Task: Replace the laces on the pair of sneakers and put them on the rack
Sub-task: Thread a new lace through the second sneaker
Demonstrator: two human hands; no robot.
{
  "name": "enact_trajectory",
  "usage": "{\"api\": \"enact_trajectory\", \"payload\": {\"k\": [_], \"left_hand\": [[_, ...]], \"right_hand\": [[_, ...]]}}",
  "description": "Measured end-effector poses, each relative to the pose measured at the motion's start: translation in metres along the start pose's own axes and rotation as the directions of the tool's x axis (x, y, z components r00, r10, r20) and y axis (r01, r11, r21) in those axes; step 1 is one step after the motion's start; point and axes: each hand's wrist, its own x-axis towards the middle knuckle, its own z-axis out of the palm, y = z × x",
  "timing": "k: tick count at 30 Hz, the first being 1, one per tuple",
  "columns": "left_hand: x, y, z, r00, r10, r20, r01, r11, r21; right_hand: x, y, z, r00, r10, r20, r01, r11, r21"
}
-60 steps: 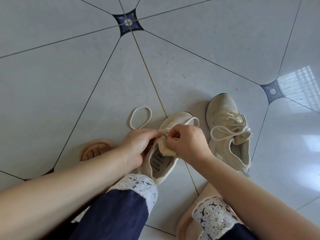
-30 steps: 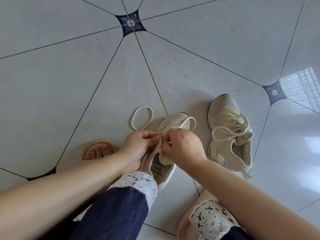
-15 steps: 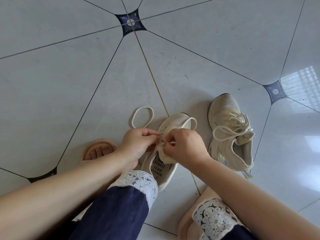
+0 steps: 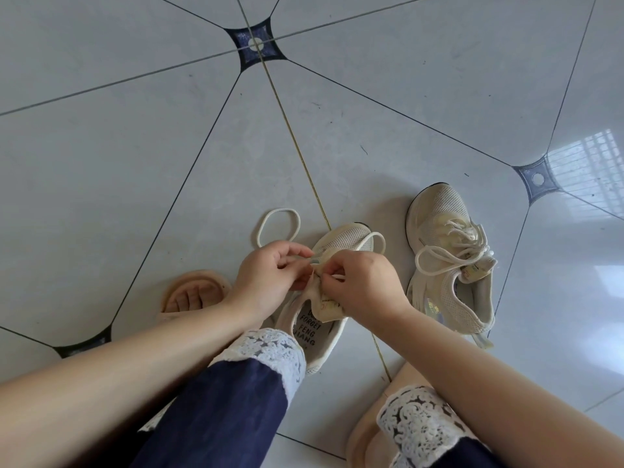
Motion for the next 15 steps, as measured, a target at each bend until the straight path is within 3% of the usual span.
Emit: {"api": "enact_trajectory", "payload": {"k": [8, 13, 15], "left_hand": [[0.0038, -0.0043, 0.0046, 0.991, -0.134, 0.02, 0.135, 0.984, -0.116], [0.0058, -0.0009, 0.0061, 0.992, -0.09, -0.084, 0.081, 0.991, -0.104], [0.005, 0.0001, 0.0084, 0.99, -0.04, -0.132, 0.038, 0.999, -0.019]], "right_hand": [[-0.0049, 0.0016, 0.0039, 1.0, -0.016, -0.013, 0.018, 0.989, 0.148], [-0.0085, 0.0062, -0.0001, 0.998, 0.053, -0.031, -0.043, 0.96, 0.277], [-0.0091, 0.0045, -0.0004, 0.998, 0.057, -0.011, -0.054, 0.976, 0.211]]}}
